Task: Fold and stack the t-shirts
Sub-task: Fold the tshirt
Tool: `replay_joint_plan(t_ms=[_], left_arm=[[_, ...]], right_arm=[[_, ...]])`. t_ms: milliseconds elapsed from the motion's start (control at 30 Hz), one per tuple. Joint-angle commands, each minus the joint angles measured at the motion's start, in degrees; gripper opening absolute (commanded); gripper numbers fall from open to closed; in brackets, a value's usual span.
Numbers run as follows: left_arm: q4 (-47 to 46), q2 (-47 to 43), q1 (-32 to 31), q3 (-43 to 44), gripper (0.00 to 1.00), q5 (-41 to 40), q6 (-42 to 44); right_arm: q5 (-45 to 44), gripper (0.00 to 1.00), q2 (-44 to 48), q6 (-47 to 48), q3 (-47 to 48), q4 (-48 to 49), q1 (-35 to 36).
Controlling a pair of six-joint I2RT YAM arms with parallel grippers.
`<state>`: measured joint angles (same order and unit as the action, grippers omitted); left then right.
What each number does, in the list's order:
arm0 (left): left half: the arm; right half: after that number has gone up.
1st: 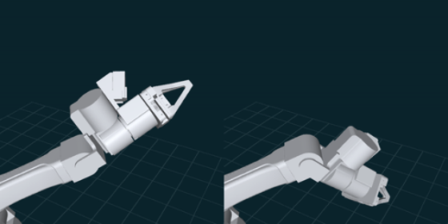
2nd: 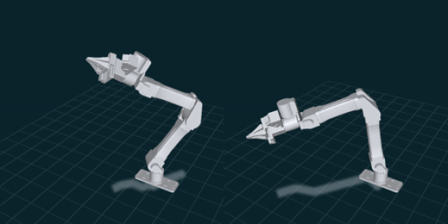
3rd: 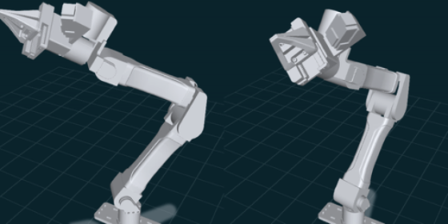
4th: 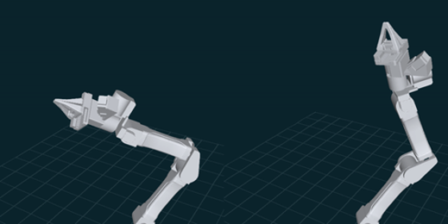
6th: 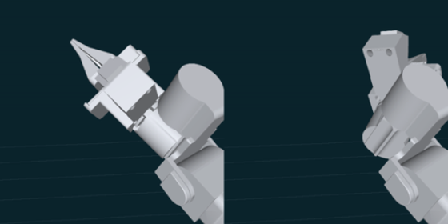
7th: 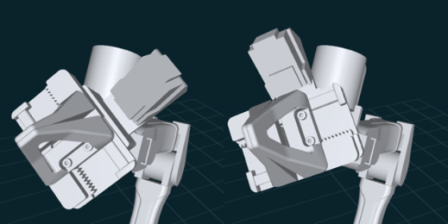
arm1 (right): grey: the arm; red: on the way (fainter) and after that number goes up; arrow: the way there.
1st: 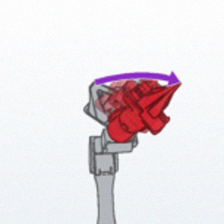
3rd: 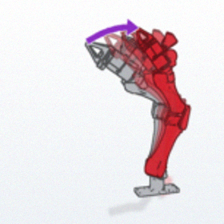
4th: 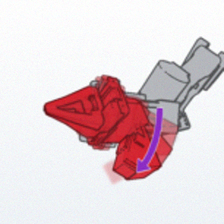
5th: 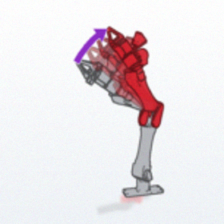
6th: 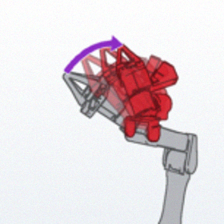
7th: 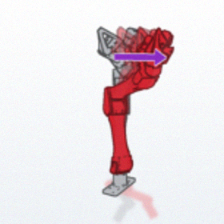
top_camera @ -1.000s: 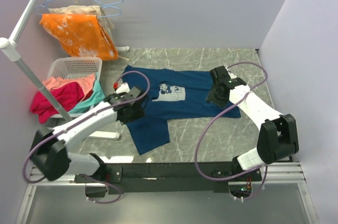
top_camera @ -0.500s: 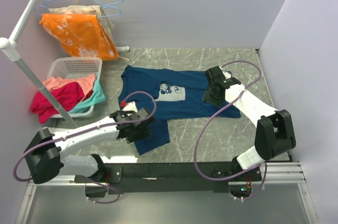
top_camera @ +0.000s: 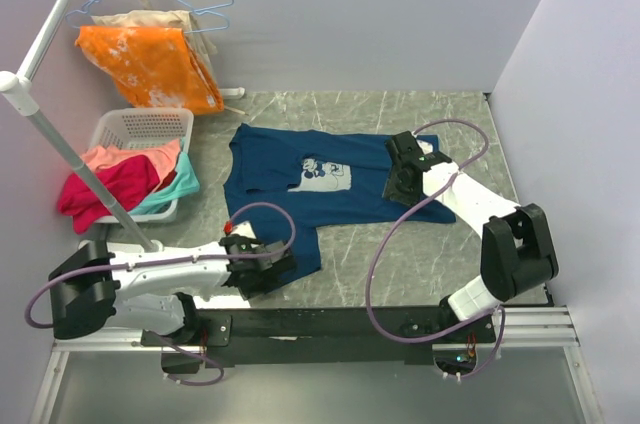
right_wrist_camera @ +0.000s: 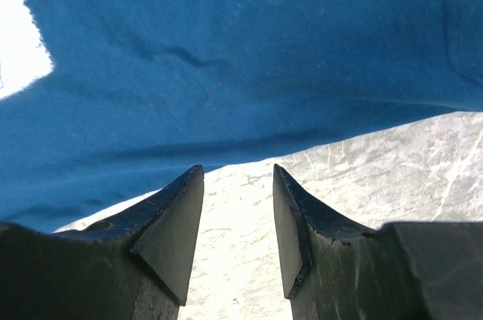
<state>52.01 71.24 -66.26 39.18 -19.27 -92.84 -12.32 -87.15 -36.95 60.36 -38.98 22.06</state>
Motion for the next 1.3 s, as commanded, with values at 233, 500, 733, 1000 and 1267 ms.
replay_joint_plan(t_ms=[233, 500, 733, 1000, 1267], left_arm=[[-3.9, 3.1, -0.7, -0.6, 0.5, -1.0, -5.3], [-5.9, 5.4, 2.0, -1.0, 0.38, 0.4, -3.2], [-3.0, 6.2, 1.9, 1.1, 0.07, -0.2, -3.5], [5.1, 5.5, 1.9, 7.7, 0.01, -4.8, -3.0], [17.1, 10.2, 4.1, 24.8, 0.01, -15.5, 4.1]], right_arm=[[-0.3, 0.49, -1.2, 1.3, 1.0, 0.1, 0.7], [-0.3, 0.48, -0.6, 1.0, 1.2, -0.6, 0.7], [-1.7, 0.47, -0.4, 0.5, 1.3, -1.4, 0.8], [-7.2, 0.46, 2.2, -3.9, -0.3, -2.6, 0.6], [-11.3, 0.48, 5.2, -9.3, -4.3, -5.0, -4.3]])
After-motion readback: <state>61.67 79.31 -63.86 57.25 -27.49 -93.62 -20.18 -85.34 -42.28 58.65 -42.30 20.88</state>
